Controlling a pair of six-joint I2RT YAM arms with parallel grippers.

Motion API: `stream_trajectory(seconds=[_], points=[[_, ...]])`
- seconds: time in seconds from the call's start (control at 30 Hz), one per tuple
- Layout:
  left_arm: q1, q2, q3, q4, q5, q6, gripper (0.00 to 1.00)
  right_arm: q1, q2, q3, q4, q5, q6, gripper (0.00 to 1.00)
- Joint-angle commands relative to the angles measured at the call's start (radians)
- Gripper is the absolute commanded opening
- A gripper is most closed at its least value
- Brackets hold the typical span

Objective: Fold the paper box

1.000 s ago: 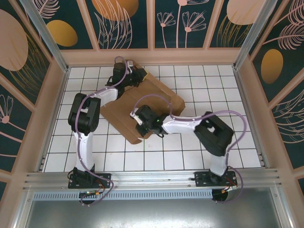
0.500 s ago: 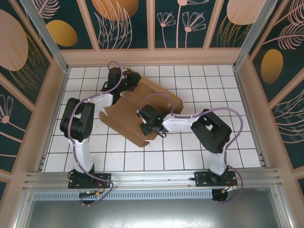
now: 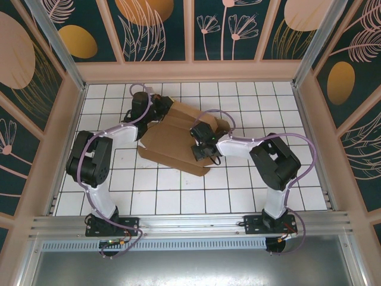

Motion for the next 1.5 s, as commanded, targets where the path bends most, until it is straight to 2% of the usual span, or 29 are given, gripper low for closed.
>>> stream_trajectory(seconds=[0.0,0.1,0.2,0.37,0.57,0.7,0.87,1.27,1.4,1.47], points=[[0.023,-0.034,-0.032,-0.047,-0.11,0.06,0.0,-0.047,0.042,-0.003,-0.222,0.137,-0.068,0.0],[0.019,-0.041,0.014,-0.135,-0.175,0.08,0.0,-0.043,0.051,0.033,-0.225,0.109,-0.109,0.0],[0.009,-0.019,0.088,-0.245,-0.223,0.094,0.0,-0.011,-0.028,0.048,-0.182,0.117,-0.114,0.03],[0.003,0.01,0.091,-0.252,-0.243,0.054,0.0,0.052,-0.106,0.09,-0.101,0.022,-0.039,0.1],[0.002,-0.019,0.043,-0.249,-0.306,0.002,0.0,0.169,0.003,0.167,-0.129,-0.024,0.026,0.13],[0.003,-0.063,0.001,-0.249,-0.342,-0.034,0.0,0.191,0.046,0.128,-0.135,-0.024,0.054,0.13],[0.003,-0.109,-0.077,-0.247,-0.39,-0.092,0.0,0.175,0.048,0.026,-0.138,0.011,0.061,0.13],[-0.024,-0.208,-0.086,-0.376,-0.467,-0.168,0.0,-0.017,-0.011,-0.037,-0.186,0.086,0.018,0.12],[-0.037,-0.191,-0.073,-0.376,-0.478,-0.169,0.0,-0.011,-0.073,-0.016,-0.173,-0.032,-0.05,0.17],[-0.036,-0.18,-0.066,-0.373,-0.499,-0.161,0.0,0.006,-0.095,0.024,-0.204,-0.045,-0.071,0.2]])
